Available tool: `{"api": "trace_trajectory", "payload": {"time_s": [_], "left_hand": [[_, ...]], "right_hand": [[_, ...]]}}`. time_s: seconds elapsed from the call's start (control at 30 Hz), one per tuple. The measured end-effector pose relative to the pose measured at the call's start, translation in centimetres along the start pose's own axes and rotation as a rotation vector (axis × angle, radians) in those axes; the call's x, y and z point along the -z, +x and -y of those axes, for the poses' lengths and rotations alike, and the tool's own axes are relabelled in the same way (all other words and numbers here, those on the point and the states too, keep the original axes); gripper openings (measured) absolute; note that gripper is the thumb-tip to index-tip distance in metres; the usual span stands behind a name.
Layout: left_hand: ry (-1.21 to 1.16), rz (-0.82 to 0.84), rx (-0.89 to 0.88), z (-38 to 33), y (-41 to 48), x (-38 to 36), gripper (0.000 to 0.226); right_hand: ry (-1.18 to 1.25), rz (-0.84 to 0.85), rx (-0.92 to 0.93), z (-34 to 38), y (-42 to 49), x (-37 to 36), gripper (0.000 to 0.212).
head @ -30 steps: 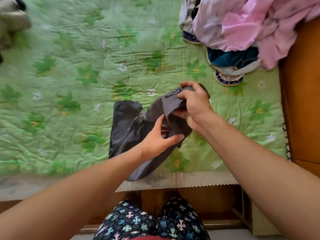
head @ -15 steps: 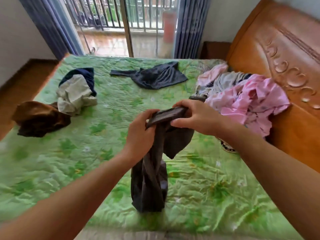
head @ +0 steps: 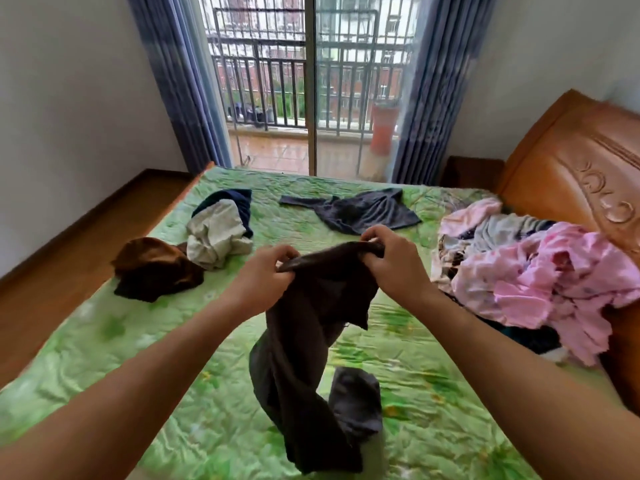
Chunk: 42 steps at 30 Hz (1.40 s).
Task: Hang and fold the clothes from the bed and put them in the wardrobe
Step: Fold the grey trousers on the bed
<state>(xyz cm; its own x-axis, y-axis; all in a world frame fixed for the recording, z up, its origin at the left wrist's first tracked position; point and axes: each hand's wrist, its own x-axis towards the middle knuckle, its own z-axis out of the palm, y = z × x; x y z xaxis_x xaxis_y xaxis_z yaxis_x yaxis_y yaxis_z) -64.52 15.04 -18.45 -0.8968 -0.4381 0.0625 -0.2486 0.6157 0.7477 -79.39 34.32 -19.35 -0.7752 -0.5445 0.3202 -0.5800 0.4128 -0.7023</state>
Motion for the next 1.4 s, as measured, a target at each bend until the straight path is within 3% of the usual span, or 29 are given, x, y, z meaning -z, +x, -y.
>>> {"api": "trace_trajectory", "payload": {"time_s": [0.07,0.13,0.23,0.33,0.4,0.47,0.63,0.73,0.83,0.93,1.0,1.1,1.2,1.27,1.33,1.4], "left_hand": [[0.154,0.092,-0.085,0.0,-0.3,1.5,0.044],[0.129,0.168,-0.145,-1.2,-0.2,2.0,0.059],[0.082,0.106,-0.186,-3.3,0.6,2.1,0.031],[0.064,-0.006,-0.193,-3.9,1.3,2.1,0.016],[-0.127,-0.033,-0.135,-3.8,1.7,2.2,0.015],[-0.260,-0.055,-0.083,-3.8,2.4,2.4,0.017],[-0.129,0.028,-0.128,-3.9,3.2,2.6,0.014],[-0.082,0.140,-0.229,-3.7,2.8,2.8,0.036],[-0.049,0.169,-0.336,-4.0,2.6,3.2,0.053],[0.115,-0.001,-0.418,-4.7,3.0,4.2,0.032],[0.086,-0.072,-0.411,-4.8,3.5,5.3,0.026],[0.048,-0.107,-0.420,-5.2,3.9,7.0,0.028],[0.053,-0.130,-0.431,-5.8,4.5,8.4,0.028],[0.045,-0.134,-0.441,-6.3,5.0,9.3,0.030],[0.054,-0.127,-0.450,-6.8,5.3,9.9,0.029],[0.070,-0.123,-0.462,-7.0,5.4,10.4,0.027]], "right_hand": [[0.057,0.048,0.068,2.3,0.6,-0.6,0.030],[0.102,0.120,0.127,4.5,1.3,-1.0,0.040],[0.176,0.173,0.177,6.2,1.9,-1.1,0.053],[0.322,0.221,0.048,4.4,1.3,-0.5,0.061],[0.319,0.407,-0.084,1.7,-0.3,-0.2,0.060],[0.168,0.555,-0.169,-0.9,-2.2,-0.5,0.051],[-0.042,0.382,-0.161,-2.7,-3.4,-1.9,0.018],[0.021,0.357,-0.141,-2.3,-2.4,-1.9,0.008],[0.016,0.400,-0.109,-1.2,-0.6,-0.6,0.011],[-0.007,0.354,-0.073,-0.7,0.9,1.4,0.014],[-0.051,0.297,-0.051,-1.1,0.8,2.5,0.035],[-0.111,0.093,0.086,-2.2,-1.7,2.3,0.059],[-0.123,-0.138,0.374,-3.4,-5.7,-0.3,0.037],[-0.263,-0.052,0.462,-4.1,-7.5,-1.9,0.036],[-0.472,0.117,0.377,-4.9,-8.0,-3.4,0.053],[-0.579,0.199,0.233,-5.1,-7.7,-4.4,0.053]]}}
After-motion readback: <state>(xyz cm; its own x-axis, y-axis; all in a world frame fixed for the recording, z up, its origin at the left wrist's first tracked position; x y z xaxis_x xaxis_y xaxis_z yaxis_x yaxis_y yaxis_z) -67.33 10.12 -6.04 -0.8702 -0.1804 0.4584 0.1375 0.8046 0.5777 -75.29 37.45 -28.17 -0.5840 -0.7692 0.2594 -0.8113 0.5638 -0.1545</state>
